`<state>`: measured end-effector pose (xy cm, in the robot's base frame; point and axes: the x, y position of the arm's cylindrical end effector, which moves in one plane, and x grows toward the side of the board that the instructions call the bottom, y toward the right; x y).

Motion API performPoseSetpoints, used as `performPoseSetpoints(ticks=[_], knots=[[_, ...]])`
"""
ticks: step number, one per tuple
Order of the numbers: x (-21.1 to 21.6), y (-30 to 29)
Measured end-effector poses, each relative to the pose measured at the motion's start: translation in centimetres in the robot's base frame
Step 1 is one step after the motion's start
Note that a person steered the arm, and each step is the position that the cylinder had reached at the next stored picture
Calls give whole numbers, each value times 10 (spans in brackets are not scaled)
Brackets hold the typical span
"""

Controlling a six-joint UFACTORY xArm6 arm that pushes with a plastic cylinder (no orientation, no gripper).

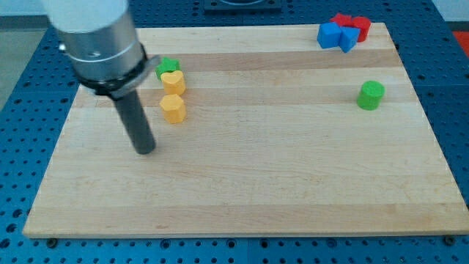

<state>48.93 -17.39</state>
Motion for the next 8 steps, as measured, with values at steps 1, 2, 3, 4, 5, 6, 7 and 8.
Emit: performPoseSetpoints(ticks=[1,2,3,4,5,6,7,8], knots=[[-19,-21],[-31,-16],[-51,-6],[-63,11],[-63,59],[-74,101],[-87,105],[-96,107]])
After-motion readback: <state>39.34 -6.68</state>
